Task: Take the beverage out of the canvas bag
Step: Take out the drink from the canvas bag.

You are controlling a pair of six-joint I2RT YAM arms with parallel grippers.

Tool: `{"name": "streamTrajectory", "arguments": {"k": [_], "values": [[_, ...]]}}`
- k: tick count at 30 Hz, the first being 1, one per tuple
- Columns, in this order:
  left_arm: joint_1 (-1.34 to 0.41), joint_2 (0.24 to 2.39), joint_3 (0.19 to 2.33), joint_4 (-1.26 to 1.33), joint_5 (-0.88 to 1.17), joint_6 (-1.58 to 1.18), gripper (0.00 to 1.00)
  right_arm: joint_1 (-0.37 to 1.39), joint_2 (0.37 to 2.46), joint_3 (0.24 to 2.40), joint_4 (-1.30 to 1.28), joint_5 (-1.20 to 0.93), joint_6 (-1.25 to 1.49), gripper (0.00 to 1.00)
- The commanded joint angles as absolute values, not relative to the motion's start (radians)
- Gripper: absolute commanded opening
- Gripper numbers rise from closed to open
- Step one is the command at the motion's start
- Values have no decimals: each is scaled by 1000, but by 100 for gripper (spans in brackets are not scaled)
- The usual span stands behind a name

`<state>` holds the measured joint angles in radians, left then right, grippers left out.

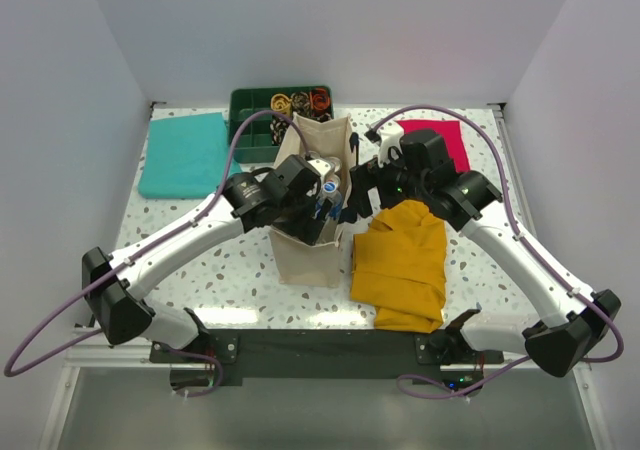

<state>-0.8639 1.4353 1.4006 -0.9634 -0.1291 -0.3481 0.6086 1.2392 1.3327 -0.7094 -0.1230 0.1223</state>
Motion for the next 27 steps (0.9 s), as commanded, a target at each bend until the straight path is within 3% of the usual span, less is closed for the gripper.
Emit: {"name": "streamTrajectory", "arguments": {"k": [1, 5, 7, 11, 13, 16, 17, 27], "values": [[-851, 1440, 1407, -1002, -118, -322, 83, 609, 1238, 1325, -693, -113, 98, 98], [-851, 1436, 1408, -999, -110, -324, 63, 609, 1238, 1325, -692, -112, 98, 97], [-851, 1436, 1408, -996, -110, -324, 59, 611, 1238, 1322, -692, -110, 97, 96], [-851, 1421, 1394, -969, -97, -316, 35, 611, 1239, 1321, -690, -101, 95, 95], [-853, 1422, 1394, -974, -97, -318, 30, 611, 1239, 1319, -692, -101, 94, 95], [-851, 1427, 1387, -973, -89, -319, 11, 611, 1243, 1319, -690, -104, 95, 95], [-851, 1424, 1385, -974, -90, -321, 0, 611, 1244, 1321, -689, -103, 95, 95], [-851, 1381, 1485, -956, -176, -316, 0, 609, 1252, 1331, -693, -103, 97, 94]]}}
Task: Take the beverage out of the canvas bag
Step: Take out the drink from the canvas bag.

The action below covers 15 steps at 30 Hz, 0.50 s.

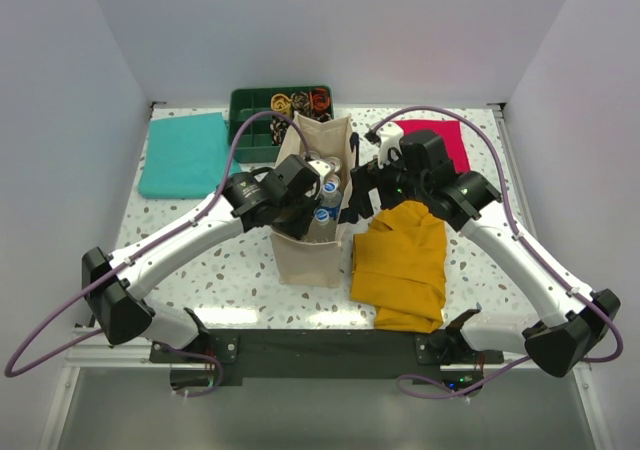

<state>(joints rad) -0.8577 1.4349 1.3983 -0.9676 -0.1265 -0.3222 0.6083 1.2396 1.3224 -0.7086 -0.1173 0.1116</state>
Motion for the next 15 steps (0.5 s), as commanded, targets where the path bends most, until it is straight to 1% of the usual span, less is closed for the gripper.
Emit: {"name": "streamTrajectory", "arguments": {"k": [1, 5, 15], "values": [[-851, 1371, 1497, -956, -186, -314, 0, 609, 1252, 1331, -692, -103, 95, 94], [-851, 1358, 1539, -966, -241, -314, 0, 611, 1253, 1338, -693, -100, 97, 94], [-851, 1362, 1592, -1006, -264, -308, 0, 609, 1262, 1341, -693, -101, 97, 94]]}}
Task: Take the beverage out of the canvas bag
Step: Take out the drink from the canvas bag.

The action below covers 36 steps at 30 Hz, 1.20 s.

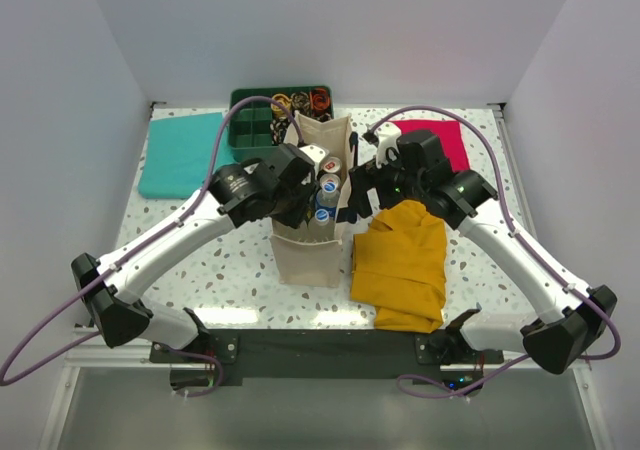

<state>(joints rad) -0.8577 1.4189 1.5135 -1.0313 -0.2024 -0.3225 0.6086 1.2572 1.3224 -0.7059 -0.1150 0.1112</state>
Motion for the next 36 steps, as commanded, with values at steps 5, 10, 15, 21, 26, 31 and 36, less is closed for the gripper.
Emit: {"name": "streamTrajectory", "arguments": {"k": [5, 10, 15, 21, 26, 31, 36], "values": [[-851, 1364, 1600, -1009, -268, -305, 0, 611, 1262, 1342, -695, -98, 95, 94], [-851, 1374, 1556, -996, -235, -302, 0, 611, 1261, 1333, -690, -100, 95, 93], [-851, 1396, 1480, -968, -187, -313, 0, 611, 1259, 1333, -692, -100, 91, 94], [-851, 1410, 1421, -963, -147, -322, 4, 611, 1258, 1330, -693, -97, 89, 94], [-851, 1404, 1404, -962, -117, -327, 22, 611, 1253, 1327, -692, -101, 89, 95], [-851, 1411, 1430, -1003, -94, -321, 59, 611, 1253, 1328, -693, -103, 89, 95], [-851, 1417, 1485, -1066, -97, -328, 66, 611, 1256, 1331, -695, -107, 86, 96]]}}
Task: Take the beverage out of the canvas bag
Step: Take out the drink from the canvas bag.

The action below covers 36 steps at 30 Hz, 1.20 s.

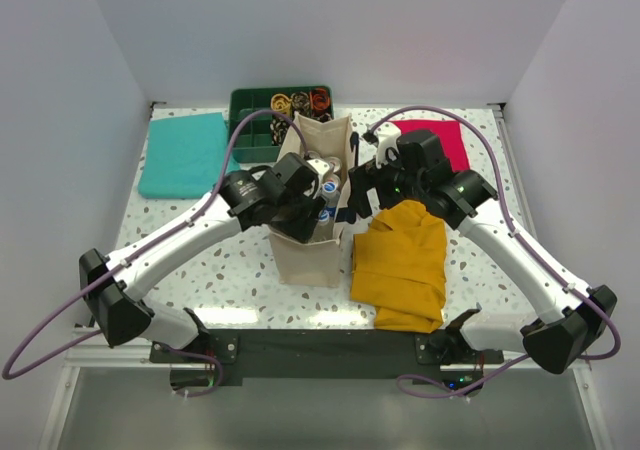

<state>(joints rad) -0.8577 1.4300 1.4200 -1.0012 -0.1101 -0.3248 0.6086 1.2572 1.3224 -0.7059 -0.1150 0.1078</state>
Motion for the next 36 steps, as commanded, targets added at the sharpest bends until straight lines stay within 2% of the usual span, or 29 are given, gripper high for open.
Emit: {"name": "streamTrajectory", "arguments": {"k": [1, 7, 18, 26, 30, 34, 36], "values": [[-851, 1417, 1506, -1075, -95, -330, 67, 611, 1258, 1333, -695, -107, 87, 96], [-853, 1414, 1507, -1152, -117, -342, 68, 609, 1261, 1335, -698, -113, 86, 96], [-851, 1410, 1440, -1137, -78, -339, 68, 609, 1266, 1339, -707, -104, 83, 97], [-851, 1424, 1405, -1104, -55, -334, 57, 611, 1270, 1338, -709, -98, 81, 97], [-851, 1430, 1404, -1097, -45, -328, 46, 609, 1270, 1338, -709, -100, 80, 97], [-851, 1439, 1396, -1097, -34, -322, 25, 611, 1272, 1335, -712, -94, 78, 97], [-851, 1443, 1397, -1095, -32, -321, 7, 611, 1273, 1335, -707, -94, 78, 97]]}}
